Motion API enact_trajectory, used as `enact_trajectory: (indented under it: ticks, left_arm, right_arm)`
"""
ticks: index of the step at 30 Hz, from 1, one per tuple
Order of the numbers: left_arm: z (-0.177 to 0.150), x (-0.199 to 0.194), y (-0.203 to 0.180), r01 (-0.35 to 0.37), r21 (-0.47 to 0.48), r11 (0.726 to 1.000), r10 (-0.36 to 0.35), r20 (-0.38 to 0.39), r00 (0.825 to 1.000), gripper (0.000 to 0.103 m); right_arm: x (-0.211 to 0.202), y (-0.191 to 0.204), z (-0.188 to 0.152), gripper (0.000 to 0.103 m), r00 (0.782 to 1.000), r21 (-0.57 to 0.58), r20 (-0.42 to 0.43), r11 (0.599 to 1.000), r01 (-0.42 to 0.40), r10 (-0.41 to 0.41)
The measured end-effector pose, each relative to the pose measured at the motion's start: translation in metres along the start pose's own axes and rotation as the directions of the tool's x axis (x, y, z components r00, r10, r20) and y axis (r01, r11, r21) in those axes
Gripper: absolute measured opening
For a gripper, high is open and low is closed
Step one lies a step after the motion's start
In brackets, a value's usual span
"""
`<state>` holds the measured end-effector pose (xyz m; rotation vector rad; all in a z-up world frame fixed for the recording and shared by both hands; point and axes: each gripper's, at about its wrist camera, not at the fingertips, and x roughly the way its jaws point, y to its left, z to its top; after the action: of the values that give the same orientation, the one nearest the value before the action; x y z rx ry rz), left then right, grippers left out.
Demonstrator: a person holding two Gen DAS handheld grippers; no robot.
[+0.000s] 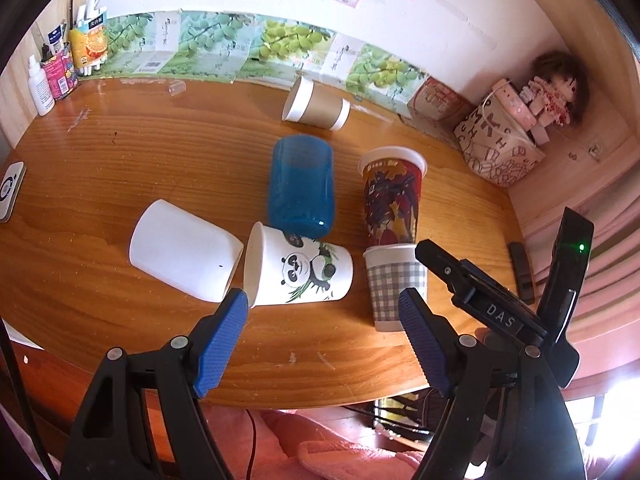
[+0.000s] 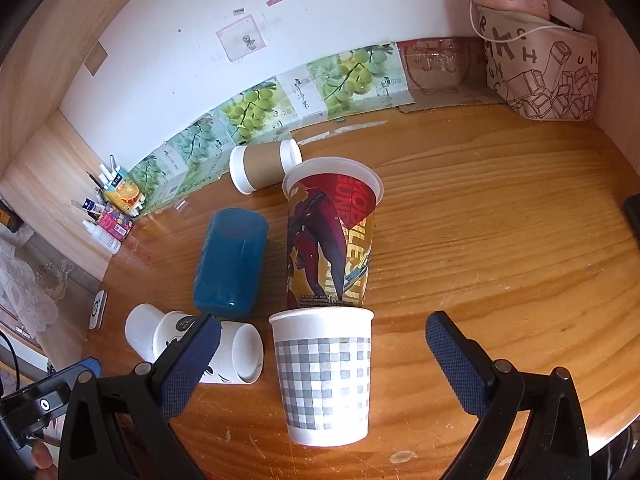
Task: Flip cup upright
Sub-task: 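Move the right gripper to the plaid cup beside the red cup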
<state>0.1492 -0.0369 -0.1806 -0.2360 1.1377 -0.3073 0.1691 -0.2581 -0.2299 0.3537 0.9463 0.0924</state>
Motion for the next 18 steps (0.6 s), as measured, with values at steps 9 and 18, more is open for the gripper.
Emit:
enact_trajectory:
  ticks: [9, 18]
  left_arm:
    - [0.003, 0.022, 0.011, -0.017, 0.008, 1.000, 0.018, -0.091, 0.996, 0.081]
    - [0.007, 0.034, 0.017, -0.042, 0.003, 0.999, 0.042, -0.135, 0.990, 0.081]
  right_arm:
    - [0.036, -0.003, -0.006, 0.101, 0.998, 0.028, -0.059, 1.000, 0.007, -0.005]
    - [0.062, -0.002, -0.009, 0.094, 0.992, 0.034, -0.123, 0.999, -0.006, 0.010]
